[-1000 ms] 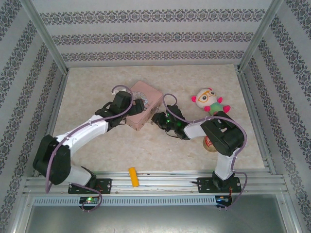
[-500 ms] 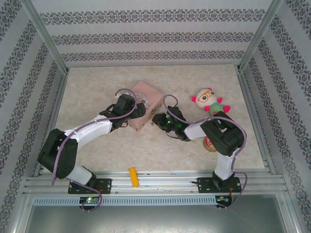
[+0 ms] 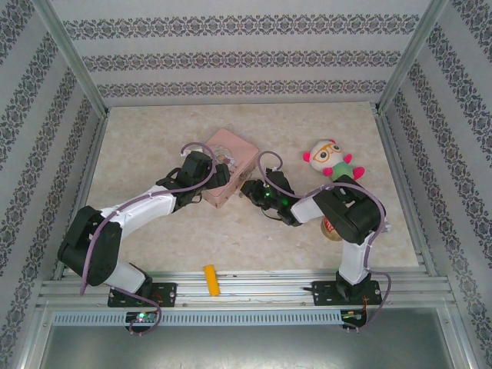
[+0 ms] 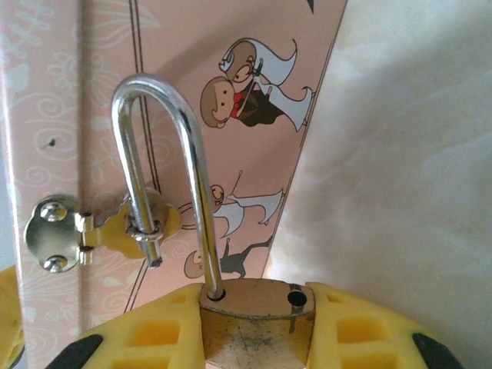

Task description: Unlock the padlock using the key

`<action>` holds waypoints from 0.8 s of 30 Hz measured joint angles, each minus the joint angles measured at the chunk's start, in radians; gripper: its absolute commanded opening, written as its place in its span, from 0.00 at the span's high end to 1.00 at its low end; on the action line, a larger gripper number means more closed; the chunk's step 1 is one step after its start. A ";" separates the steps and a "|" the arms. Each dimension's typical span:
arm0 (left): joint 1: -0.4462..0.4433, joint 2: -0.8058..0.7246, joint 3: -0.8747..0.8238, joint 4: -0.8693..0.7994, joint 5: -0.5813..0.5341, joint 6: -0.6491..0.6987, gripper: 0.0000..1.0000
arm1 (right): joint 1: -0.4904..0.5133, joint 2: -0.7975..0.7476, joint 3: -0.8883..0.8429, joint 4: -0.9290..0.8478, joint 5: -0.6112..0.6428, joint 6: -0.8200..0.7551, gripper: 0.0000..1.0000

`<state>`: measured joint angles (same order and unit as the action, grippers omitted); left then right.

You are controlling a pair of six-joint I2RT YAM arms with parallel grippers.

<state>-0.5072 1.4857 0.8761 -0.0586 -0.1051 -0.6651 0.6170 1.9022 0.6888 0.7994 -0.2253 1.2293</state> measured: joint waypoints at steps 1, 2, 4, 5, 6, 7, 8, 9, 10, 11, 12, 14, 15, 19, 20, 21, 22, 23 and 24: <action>0.001 0.000 0.000 0.000 0.000 -0.001 0.01 | 0.000 0.006 0.000 0.011 0.000 0.003 1.00; 0.002 0.000 0.000 0.000 0.002 -0.001 0.01 | 0.000 0.013 0.000 0.020 0.001 0.006 1.00; 0.003 0.000 0.000 0.000 0.004 -0.002 0.01 | 0.000 0.018 -0.002 0.036 0.001 0.012 1.00; 0.003 0.000 0.000 0.000 0.004 -0.003 0.01 | 0.000 0.018 -0.005 0.041 0.003 0.014 1.00; 0.003 0.000 0.000 0.000 0.004 -0.004 0.01 | 0.000 0.018 -0.005 0.044 0.005 0.018 1.00; 0.004 0.000 0.000 0.000 0.004 -0.005 0.01 | 0.000 0.019 -0.006 0.047 0.007 0.019 1.00; 0.004 0.000 0.000 0.001 0.005 -0.005 0.01 | 0.000 0.019 -0.006 0.049 0.010 0.022 1.00; 0.005 0.000 0.000 0.001 0.007 -0.005 0.01 | 0.000 0.019 -0.006 0.050 0.011 0.023 1.00; 0.005 0.000 0.000 0.001 0.007 -0.005 0.01 | 0.000 0.019 -0.006 0.051 0.013 0.024 1.00; 0.005 0.000 0.000 0.001 0.007 -0.005 0.01 | 0.000 0.019 -0.006 0.051 0.015 0.025 1.00; 0.005 0.000 0.000 0.001 0.008 -0.005 0.01 | 0.000 0.019 -0.006 0.051 0.016 0.026 1.00; 0.005 0.000 0.000 0.001 0.008 -0.005 0.01 | 0.000 0.019 -0.006 0.051 0.018 0.026 1.00; 0.005 0.000 0.000 0.001 0.008 -0.005 0.01 | 0.000 0.019 -0.006 0.052 0.018 0.026 1.00; 0.005 0.000 0.000 0.001 0.008 -0.007 0.01 | 0.000 0.019 -0.006 0.052 0.018 0.026 1.00; 0.005 0.000 0.000 0.001 0.008 -0.008 0.01 | 0.000 0.019 -0.006 0.052 0.018 0.026 1.00; 0.005 0.000 0.000 0.001 0.008 -0.008 0.01 | 0.000 0.019 -0.006 0.052 0.018 0.026 1.00; 0.005 0.000 0.000 0.001 0.008 -0.008 0.01 | 0.000 0.019 -0.006 0.052 0.018 0.026 1.00; 0.005 0.000 0.000 0.001 0.008 -0.008 0.01 | 0.000 0.019 -0.006 0.052 0.018 0.026 1.00; 0.006 0.000 0.000 0.001 0.008 -0.008 0.01 | 0.000 0.019 -0.006 0.052 0.018 0.026 1.00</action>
<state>-0.5014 1.4857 0.8761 -0.0578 -0.0975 -0.6735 0.6170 1.9217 0.6830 0.8513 -0.2070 1.2549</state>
